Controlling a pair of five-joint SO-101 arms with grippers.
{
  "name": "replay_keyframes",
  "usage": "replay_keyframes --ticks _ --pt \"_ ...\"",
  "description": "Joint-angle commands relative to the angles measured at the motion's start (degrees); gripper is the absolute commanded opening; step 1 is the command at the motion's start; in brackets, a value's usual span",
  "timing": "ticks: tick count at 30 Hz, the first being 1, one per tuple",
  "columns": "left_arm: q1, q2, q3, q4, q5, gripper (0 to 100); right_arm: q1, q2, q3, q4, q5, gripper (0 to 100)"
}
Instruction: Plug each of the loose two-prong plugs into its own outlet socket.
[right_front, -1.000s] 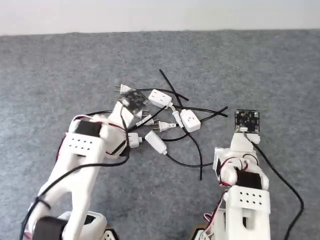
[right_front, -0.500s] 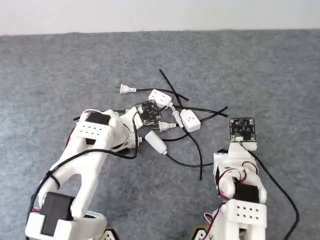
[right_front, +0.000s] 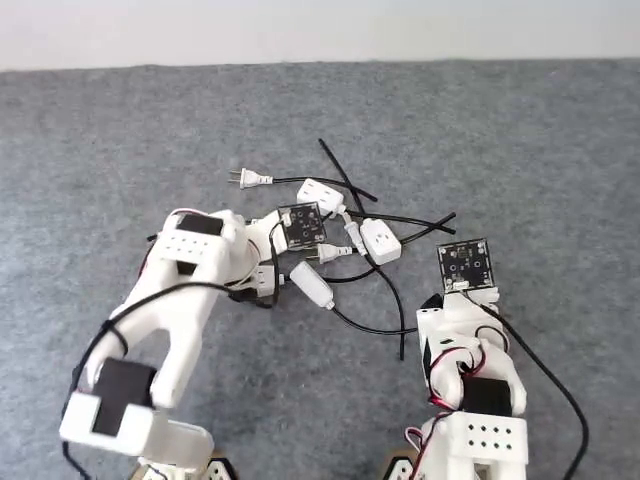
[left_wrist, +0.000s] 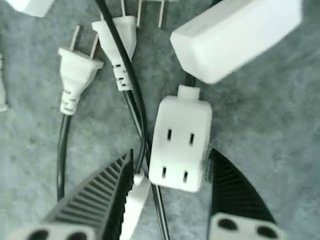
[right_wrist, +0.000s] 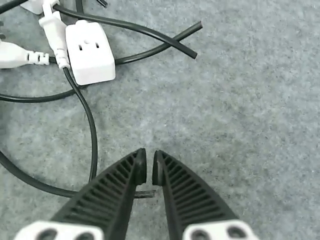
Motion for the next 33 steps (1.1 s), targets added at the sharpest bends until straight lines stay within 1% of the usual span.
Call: replay_keyframes --ticks 1,5,7,10,14,16,19,22,29,33 --pt "-0.4 7.6 -8.5 -1.1 -0.5 23 -0.4 -1.0 -0.5 -0.6 0.8 3.8" --pt "0.0 13.2 -14.9 5.1 -0.5 22 -0.4 -1.0 -0.4 -1.1 0.8 3.8" --pt "0.4 14.2 -17.0 7.5 -0.4 20 -0.4 -1.0 -0.4 -1.1 0.8 3.7" --pt "1.4 14.7 -17.2 9.3 -0.4 12 -0.4 -1.2 -0.4 -1.2 0.6 3.7" --pt "3.5 14.5 -17.2 14.2 -0.4 1 -0.4 -1.3 -0.4 -1.2 0.5 3.7" --pt "4.8 14.1 -17.4 17.8 -0.3 1 -0.4 -1.5 0.2 -1.8 0.5 3.7" --pt "6.8 11.5 -17.2 24.0 0.3 1 -0.4 -1.5 2.3 -6.4 0.5 3.7" --pt "8.4 8.1 -17.2 28.8 5.1 1 -0.5 -1.5 2.7 -7.2 0.5 3.7" --pt "10.5 2.0 -17.2 29.0 23.0 2 -2.7 -1.5 3.4 -7.4 0.8 3.7" --pt "10.7 1.2 -17.1 29.0 35.3 2 -2.8 -1.5 3.5 -7.5 0.8 3.7"
